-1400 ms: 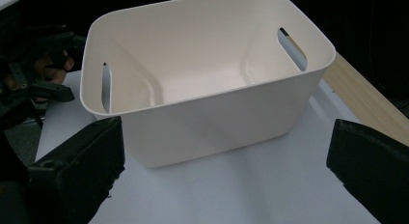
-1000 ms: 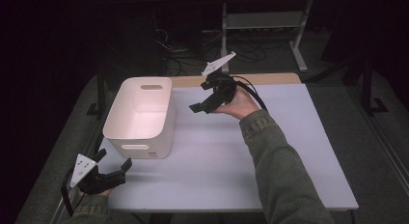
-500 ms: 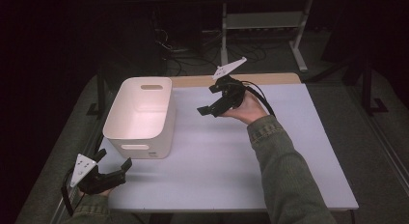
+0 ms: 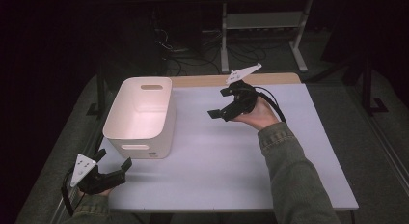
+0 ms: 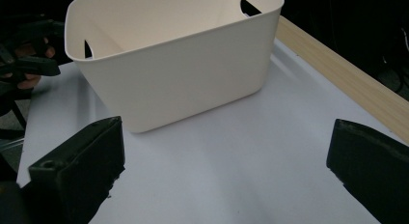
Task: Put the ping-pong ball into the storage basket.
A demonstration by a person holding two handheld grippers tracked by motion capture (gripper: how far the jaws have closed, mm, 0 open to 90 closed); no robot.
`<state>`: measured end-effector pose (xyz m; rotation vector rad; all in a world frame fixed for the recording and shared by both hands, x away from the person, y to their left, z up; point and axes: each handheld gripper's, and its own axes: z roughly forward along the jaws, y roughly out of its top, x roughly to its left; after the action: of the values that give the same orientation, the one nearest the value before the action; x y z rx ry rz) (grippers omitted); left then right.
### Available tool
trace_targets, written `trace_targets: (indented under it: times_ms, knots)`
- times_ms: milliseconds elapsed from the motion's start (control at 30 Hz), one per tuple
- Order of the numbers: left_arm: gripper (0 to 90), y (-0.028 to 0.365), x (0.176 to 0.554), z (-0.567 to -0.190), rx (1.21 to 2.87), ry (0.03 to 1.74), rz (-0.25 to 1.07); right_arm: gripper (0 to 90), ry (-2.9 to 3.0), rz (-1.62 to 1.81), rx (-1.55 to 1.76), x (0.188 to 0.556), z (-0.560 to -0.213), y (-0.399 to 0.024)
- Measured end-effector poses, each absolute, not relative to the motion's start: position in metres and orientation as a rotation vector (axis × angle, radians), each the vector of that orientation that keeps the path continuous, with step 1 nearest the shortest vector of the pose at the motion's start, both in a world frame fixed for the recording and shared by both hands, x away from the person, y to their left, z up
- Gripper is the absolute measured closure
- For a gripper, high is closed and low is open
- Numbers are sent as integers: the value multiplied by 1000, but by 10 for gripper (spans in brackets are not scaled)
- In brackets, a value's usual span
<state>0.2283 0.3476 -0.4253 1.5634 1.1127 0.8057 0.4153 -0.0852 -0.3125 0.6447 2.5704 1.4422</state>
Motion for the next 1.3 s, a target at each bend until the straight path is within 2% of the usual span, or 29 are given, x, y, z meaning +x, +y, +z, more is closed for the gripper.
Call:
trace_targets:
  times_ms: [1300]
  knots:
    - [3,347,228,-425,1567,1112,807,0,2493,1460,760,388,-335,-138]
